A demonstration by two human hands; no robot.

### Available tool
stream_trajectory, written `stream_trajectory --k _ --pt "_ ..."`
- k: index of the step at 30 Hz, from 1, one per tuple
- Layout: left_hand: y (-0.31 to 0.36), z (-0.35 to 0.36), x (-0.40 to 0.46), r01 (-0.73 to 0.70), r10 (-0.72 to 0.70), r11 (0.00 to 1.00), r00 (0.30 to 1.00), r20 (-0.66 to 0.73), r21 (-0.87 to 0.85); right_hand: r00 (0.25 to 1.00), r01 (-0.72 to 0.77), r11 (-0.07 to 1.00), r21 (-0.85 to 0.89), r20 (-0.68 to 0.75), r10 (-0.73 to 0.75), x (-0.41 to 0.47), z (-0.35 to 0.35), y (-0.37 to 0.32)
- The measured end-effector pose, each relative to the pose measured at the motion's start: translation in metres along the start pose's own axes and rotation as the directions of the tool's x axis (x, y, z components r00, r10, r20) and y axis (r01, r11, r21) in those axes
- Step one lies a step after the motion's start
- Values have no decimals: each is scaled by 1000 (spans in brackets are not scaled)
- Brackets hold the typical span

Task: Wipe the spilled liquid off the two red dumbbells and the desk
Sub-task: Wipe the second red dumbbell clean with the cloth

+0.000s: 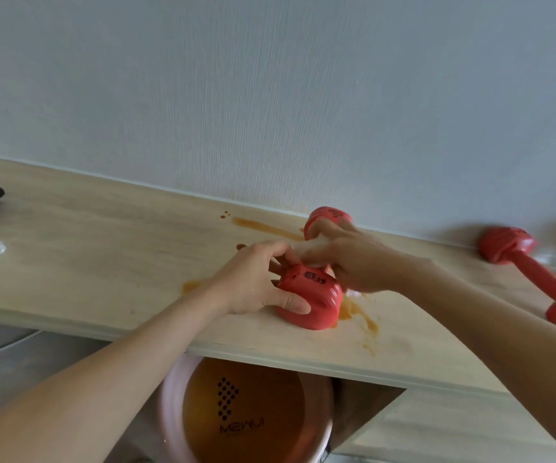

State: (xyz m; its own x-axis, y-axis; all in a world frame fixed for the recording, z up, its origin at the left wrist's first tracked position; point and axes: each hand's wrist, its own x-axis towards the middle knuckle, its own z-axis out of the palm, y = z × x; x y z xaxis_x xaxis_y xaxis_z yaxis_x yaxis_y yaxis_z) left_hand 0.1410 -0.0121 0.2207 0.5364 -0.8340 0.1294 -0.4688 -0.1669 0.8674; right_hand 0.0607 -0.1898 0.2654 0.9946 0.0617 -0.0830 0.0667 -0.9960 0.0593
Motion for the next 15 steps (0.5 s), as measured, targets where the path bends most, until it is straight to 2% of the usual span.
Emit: stream_trajectory --k 1,3,7,9,12,15 --pt "0 0 0 -6 6 1000 1000 -1 10 998 53 996 71 33 -55 -4 -1 1" --pt "1 2 0 -21 21 1000 1000 1 16 996 66 988 138 52 -73 -5 0 7" --pt "2 3 0 -28 28 999 1000 3 17 996 -85 995 -60 -39 83 13 -2 13" --pt "2 1 1 -27 27 999 1000 9 26 992 -109 991 -80 -70 104 17 1 14" --pt "0 0 1 -28 27 999 1000 14 28 996 -81 989 121 -33 86 10 7 17" --pt "0 0 1 -39 38 998 999 13 39 984 -12 940 340 169 -48 -7 4 15"
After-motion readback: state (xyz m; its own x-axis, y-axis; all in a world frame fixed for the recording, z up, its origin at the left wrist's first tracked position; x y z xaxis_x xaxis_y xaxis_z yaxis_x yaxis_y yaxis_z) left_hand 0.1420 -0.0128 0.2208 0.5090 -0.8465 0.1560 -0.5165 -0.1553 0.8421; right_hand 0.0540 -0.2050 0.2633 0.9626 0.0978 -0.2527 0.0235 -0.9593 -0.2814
